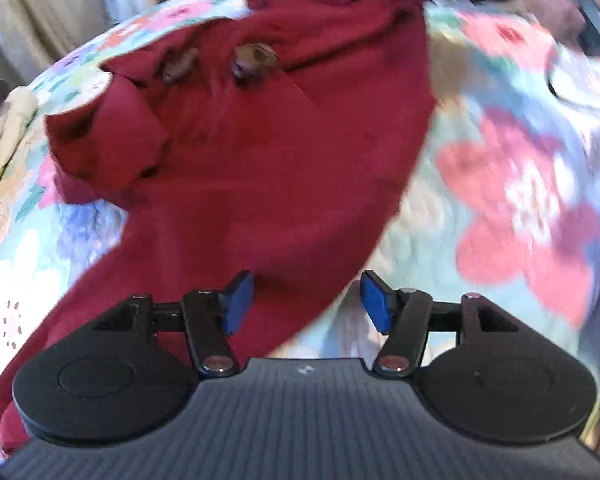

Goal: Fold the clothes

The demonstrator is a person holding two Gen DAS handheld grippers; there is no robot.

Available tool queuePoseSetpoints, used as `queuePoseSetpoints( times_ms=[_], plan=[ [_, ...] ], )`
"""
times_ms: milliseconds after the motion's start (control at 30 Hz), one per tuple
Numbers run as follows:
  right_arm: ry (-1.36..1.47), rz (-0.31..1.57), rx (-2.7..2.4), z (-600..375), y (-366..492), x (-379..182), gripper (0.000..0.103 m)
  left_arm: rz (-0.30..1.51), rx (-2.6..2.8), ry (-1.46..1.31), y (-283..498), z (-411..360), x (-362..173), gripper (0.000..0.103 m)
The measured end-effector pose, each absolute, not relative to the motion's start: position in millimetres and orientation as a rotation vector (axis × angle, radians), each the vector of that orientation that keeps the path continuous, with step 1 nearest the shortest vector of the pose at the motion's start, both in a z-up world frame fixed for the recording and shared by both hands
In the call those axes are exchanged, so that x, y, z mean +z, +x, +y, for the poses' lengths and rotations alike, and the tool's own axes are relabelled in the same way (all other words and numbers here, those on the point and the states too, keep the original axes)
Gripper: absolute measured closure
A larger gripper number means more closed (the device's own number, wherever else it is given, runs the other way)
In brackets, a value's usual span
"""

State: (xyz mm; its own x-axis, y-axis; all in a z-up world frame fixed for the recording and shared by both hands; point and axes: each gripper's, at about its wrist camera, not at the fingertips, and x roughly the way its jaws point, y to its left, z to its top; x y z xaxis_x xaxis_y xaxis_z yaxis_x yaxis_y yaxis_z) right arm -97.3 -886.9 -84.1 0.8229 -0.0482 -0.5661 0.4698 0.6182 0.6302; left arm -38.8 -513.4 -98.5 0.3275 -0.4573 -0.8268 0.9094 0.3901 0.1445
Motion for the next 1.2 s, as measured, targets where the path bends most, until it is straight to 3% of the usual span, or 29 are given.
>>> queuePoseSetpoints(
  times_ms=[100,200,367,400,467,500,533,567,600,867,1033,1133,1167,1200],
  plan=[
    [0.881,0.535,-0.324,-890,-96,-86,0.057,0.751,-1.017,0.653,-40,-518,-93,0.042],
    [0.879,0.571,-0.32,-891,-88,-92,0.05,0.748,-1.052,0.568,-34,-529,-91,0.021],
    [0.875,0.633,-0.313,-892,-74,-103,0.043,0.68,-1.058,0.593,-28,-552,-105,0.02],
    [0.874,0.646,-0.312,-893,-71,-105,0.043,0.643,-1.05,0.611,-29,-556,-108,0.023],
    [0.873,0.67,-0.309,-893,-66,-109,0.043,0.626,-1.047,0.63,-29,-567,-111,0.057],
    [0.861,0.684,-0.3,-893,-60,-112,0.044,0.653,-1.054,0.625,-29,-571,-110,0.084],
    [0.849,0.698,-0.29,-893,-55,-114,0.05,0.696,-1.067,0.598,-29,-574,-108,0.094],
    [0.81,0.681,-0.275,-889,-55,-107,0.079,0.72,-1.069,0.576,-30,-575,-104,0.094],
    [0.77,0.662,-0.259,-884,-55,-99,0.094,0.718,-1.072,0.57,-32,-575,-99,0.095],
    [0.547,0.543,-0.224,-852,-106,-25,0.096,0.859,-1.089,0.261,-19,-526,-44,0.096],
    [0.287,0.8,-0.377,-837,-91,-48,0.097,0.815,-1.151,0.367,-47,-535,-39,0.096],
    [0.248,0.989,-0.395,-838,-72,-82,0.096,0.932,-1.109,0.411,-46,-546,-71,0.094],
    [0.217,1.005,-0.407,-836,-71,-85,0.093,0.968,-1.083,0.421,-42,-546,-81,0.093],
    [0.184,1.018,-0.42,-835,-70,-86,0.082,0.985,-1.07,0.418,-39,-544,-86,0.093]
  ],
)
